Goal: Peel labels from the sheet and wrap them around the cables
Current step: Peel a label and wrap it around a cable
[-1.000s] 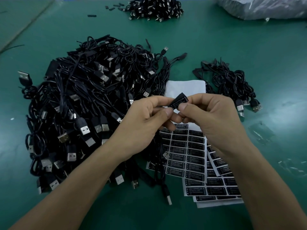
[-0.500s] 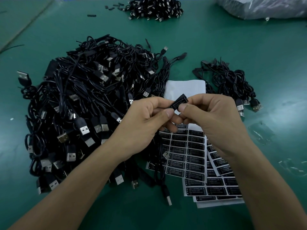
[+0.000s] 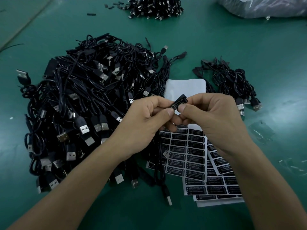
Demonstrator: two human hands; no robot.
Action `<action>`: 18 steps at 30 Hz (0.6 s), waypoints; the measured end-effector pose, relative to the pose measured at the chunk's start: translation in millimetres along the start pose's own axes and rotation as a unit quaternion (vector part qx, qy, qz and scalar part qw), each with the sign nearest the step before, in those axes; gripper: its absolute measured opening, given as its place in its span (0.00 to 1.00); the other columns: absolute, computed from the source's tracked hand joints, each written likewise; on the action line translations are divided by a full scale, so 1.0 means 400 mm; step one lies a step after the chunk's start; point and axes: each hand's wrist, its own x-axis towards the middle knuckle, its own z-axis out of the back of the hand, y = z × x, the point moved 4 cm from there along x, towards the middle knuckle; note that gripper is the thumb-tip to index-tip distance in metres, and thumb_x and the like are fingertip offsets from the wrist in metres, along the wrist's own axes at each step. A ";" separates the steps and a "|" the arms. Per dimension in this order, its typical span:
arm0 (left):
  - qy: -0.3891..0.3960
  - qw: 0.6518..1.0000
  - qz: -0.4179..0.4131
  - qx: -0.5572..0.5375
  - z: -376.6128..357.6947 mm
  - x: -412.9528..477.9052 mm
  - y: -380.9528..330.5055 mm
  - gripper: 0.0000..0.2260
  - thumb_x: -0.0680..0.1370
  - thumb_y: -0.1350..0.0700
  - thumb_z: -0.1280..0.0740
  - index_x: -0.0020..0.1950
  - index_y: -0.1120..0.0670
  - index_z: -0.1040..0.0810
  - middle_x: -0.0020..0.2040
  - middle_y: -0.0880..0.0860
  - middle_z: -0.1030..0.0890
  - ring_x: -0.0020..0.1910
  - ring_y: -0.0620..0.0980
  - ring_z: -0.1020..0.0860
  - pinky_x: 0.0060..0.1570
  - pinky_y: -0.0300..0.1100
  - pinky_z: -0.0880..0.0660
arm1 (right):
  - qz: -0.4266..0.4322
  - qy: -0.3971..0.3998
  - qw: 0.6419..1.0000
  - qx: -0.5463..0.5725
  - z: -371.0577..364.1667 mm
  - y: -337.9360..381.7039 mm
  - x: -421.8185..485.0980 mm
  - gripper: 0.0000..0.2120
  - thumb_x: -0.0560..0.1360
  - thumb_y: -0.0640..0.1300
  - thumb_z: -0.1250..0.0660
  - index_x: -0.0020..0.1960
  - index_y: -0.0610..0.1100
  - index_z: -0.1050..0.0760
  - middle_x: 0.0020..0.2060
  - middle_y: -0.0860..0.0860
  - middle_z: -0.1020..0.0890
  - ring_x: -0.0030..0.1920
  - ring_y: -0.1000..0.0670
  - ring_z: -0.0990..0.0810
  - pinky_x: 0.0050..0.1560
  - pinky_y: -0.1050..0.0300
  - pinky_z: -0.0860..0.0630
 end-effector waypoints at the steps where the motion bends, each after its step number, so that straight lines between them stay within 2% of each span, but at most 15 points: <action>1: -0.001 1.000 0.000 0.000 0.000 0.000 0.000 0.08 0.82 0.65 0.37 0.51 0.56 0.20 0.39 0.51 0.14 0.35 0.43 0.17 0.37 0.30 0.24 | -0.001 0.000 1.000 0.000 0.000 0.000 0.000 0.06 0.74 0.36 0.27 0.39 0.42 0.18 0.30 0.48 0.16 0.33 0.51 0.18 0.40 0.59 0.18; 10: -0.005 1.000 0.004 0.003 0.001 0.002 0.001 0.08 0.82 0.65 0.37 0.51 0.56 0.20 0.38 0.50 0.14 0.34 0.43 0.18 0.36 0.30 0.25 | -0.008 -0.001 1.000 -0.011 0.000 0.003 -0.003 0.05 0.74 0.36 0.27 0.39 0.41 0.18 0.30 0.47 0.16 0.31 0.52 0.18 0.40 0.55 0.17; 18: -0.008 1.000 0.006 0.010 0.001 0.002 0.003 0.07 0.82 0.66 0.36 0.51 0.57 0.19 0.37 0.50 0.14 0.33 0.43 0.18 0.36 0.29 0.25 | -0.012 0.005 1.000 -0.017 -0.003 -0.001 -0.002 0.06 0.75 0.36 0.27 0.39 0.42 0.19 0.29 0.48 0.16 0.30 0.53 0.18 0.39 0.58 0.17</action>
